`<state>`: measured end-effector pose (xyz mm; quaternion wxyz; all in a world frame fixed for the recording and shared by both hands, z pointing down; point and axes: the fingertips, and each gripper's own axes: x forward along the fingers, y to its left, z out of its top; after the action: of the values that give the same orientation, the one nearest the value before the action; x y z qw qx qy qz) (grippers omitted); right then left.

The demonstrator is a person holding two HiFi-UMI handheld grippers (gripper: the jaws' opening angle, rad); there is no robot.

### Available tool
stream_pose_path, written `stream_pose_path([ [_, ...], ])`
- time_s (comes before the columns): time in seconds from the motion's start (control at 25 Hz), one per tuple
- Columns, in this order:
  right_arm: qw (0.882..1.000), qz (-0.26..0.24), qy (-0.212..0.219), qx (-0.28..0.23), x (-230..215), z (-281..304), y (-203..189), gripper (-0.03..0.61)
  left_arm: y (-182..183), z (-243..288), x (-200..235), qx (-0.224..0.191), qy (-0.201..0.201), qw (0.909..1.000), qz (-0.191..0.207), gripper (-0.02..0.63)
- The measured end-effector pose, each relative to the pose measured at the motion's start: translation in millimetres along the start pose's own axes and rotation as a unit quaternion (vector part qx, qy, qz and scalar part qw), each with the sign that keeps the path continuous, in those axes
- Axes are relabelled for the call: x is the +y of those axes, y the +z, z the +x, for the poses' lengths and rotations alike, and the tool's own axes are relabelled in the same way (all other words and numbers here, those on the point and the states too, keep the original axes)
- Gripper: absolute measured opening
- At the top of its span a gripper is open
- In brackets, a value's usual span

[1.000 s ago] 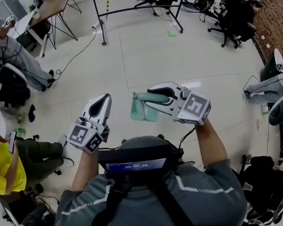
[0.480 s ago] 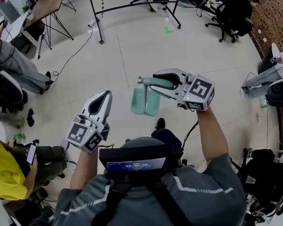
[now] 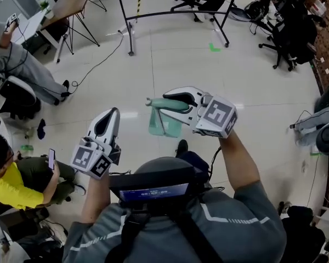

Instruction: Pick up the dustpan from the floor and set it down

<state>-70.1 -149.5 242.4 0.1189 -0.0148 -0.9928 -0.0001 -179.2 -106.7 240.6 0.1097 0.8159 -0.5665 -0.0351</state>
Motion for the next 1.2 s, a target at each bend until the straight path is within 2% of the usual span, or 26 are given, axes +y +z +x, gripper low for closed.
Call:
stream_pose_path([
  [0.2,0.999,-0.019,0.034,0.006,-86,-7,1,0.160,19,78,17,-0.008,0.044,0.9989,0.011,0.023],
  [0.32,0.999,-0.025,0.033,0.012,-130,-3,-3,0.160,26,110,36,-0.009,0.057,0.9983,0.014,0.023],
  [0.52,0.999,-0.038,0.010,0.023,-184,20,-6,0.160,32,142,84,-0.016,0.038,0.9991,0.010,0.023],
  [0.76,0.999,-0.030,-0.022,0.032,-226,32,-12,0.160,38,171,117,-0.009,-0.001,0.9999,0.010,0.023],
  [0.92,0.999,-0.018,-0.029,0.030,-255,40,-12,0.160,41,197,135,-0.002,-0.015,0.9999,0.007,0.023],
  [1.2,0.999,-0.007,-0.026,0.020,-281,49,-19,0.160,30,228,153,0.009,-0.026,0.9996,-0.001,0.023],
])
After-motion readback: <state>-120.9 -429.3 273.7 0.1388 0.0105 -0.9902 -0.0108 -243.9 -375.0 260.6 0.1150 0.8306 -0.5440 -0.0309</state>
